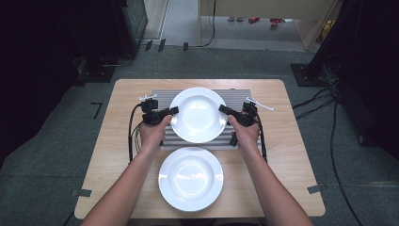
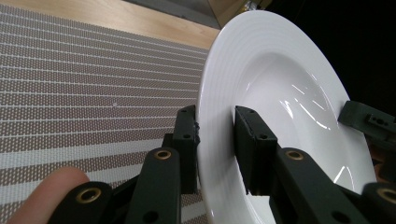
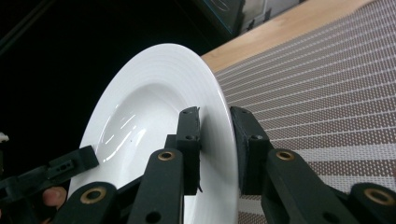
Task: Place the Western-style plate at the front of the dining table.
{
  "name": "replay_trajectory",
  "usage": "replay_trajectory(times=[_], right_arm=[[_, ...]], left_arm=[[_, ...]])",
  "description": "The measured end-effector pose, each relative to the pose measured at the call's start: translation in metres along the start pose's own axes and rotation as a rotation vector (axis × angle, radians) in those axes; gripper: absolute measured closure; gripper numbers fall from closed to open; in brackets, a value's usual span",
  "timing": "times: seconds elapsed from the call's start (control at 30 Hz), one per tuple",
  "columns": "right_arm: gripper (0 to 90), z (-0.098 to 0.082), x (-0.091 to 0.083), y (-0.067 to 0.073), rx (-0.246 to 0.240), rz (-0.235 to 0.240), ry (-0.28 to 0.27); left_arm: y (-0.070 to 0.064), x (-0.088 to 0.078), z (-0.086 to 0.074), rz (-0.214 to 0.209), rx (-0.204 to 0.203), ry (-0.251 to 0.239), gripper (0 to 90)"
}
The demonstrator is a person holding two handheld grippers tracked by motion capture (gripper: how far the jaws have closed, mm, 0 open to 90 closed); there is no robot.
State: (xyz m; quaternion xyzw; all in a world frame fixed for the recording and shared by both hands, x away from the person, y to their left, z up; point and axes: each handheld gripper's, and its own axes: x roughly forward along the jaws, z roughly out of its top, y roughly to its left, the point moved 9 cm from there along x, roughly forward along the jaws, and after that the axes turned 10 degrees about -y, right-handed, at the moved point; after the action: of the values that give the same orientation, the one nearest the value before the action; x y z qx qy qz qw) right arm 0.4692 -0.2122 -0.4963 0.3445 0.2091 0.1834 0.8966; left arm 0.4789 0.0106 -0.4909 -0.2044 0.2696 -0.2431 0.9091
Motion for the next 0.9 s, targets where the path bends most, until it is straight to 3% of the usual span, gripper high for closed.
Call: replay_trajectory(times=[0.2, 0.3, 0.4, 0.63, 0.9], right_arm=[[76.5, 0.000, 0.020, -0.014, 0.007, -0.049, 0.002], [77.2, -0.003, 0.029, -0.022, 0.056, -0.066, -0.005], [76.6, -0.010, 0.036, -0.032, 0.061, -0.095, 0.006], [76.2, -0.015, 0.045, -0.048, 0.096, -0.132, 0.004], [75.7, -0.018, 0.048, -0.055, 0.082, -0.158, 0.003]], left_arm=[[0.017, 0.023, -0.006, 0.023, -0.037, 0.061, 70.7], [0.025, 0.032, -0.011, 0.043, -0.053, 0.100, 70.7], [0.030, 0.039, -0.016, 0.069, -0.060, 0.117, 70.5], [0.033, 0.051, -0.023, 0.090, -0.071, 0.141, 70.5], [0.037, 0.059, -0.028, 0.102, -0.082, 0.167, 70.1]])
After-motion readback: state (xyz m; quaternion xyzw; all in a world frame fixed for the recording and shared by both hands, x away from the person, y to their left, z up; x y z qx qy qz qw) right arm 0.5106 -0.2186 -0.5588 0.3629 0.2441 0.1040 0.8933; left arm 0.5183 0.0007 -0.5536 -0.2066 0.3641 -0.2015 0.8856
